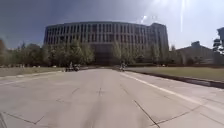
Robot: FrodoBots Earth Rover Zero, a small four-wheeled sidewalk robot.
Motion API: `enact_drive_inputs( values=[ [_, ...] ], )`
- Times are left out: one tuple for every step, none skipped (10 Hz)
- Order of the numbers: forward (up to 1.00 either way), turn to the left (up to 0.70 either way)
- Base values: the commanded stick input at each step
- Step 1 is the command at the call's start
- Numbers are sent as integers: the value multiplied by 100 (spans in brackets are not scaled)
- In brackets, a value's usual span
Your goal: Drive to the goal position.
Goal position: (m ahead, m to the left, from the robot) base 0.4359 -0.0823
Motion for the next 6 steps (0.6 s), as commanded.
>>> enact_drive_inputs(
  values=[
    [70,1],
    [70,1],
    [70,1],
    [70,1],
    [70,1],
    [70,1]
  ],
)
